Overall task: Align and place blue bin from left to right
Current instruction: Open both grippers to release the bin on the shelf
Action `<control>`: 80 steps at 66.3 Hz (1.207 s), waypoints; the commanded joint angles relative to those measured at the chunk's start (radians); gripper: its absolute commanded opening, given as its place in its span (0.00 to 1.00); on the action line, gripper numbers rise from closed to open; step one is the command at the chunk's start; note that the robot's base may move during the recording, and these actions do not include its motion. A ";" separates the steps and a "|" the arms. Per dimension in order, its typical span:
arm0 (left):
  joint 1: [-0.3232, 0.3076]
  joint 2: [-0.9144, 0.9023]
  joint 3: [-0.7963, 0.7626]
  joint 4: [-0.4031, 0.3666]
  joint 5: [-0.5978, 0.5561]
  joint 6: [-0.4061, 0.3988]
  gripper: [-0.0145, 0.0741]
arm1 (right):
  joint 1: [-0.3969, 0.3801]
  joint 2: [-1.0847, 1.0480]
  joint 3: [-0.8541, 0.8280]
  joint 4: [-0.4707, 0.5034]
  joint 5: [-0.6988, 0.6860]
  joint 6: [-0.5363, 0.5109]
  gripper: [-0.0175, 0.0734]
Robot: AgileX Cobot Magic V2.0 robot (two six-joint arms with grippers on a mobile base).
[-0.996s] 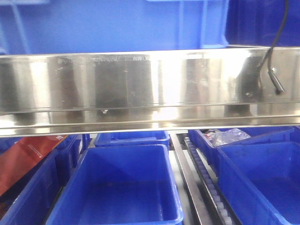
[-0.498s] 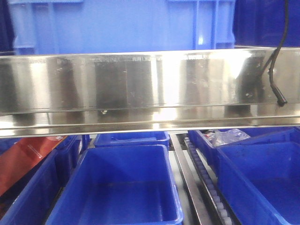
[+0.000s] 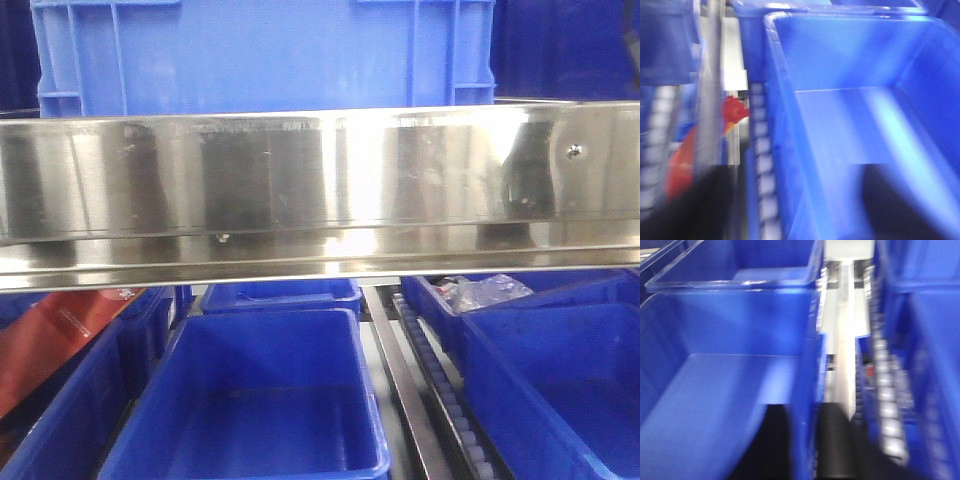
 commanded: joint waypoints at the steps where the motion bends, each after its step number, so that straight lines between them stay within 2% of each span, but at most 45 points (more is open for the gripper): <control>1: -0.002 -0.052 -0.003 0.009 0.037 0.021 0.28 | -0.005 -0.056 0.024 -0.058 0.040 -0.014 0.12; 7: 0.000 -0.109 0.067 0.024 0.027 0.021 0.10 | -0.005 -0.117 0.105 -0.096 0.041 -0.014 0.12; 10: 0.000 -0.152 0.122 0.024 0.007 0.021 0.04 | -0.005 -0.159 0.155 -0.108 0.024 -0.014 0.12; 15: 0.000 -0.233 0.251 0.024 -0.059 0.021 0.04 | -0.005 -0.241 0.284 -0.111 -0.036 -0.014 0.12; 32: 0.000 -0.594 0.794 0.024 -0.431 0.021 0.04 | -0.005 -0.596 0.794 -0.111 -0.370 -0.014 0.12; 55: 0.000 -1.064 1.352 0.034 -0.785 0.021 0.04 | -0.005 -1.026 1.410 -0.145 -0.680 -0.016 0.12; 61: 0.000 -1.165 1.449 0.034 -0.841 0.021 0.04 | -0.005 -1.137 1.546 -0.146 -0.759 -0.016 0.12; 68: 0.000 -1.251 1.533 0.034 -0.845 0.021 0.04 | -0.005 -1.283 1.711 -0.187 -0.837 -0.016 0.12; 80: 0.000 -1.284 1.573 0.034 -0.845 0.021 0.04 | -0.005 -1.389 1.821 -0.191 -0.878 -0.016 0.12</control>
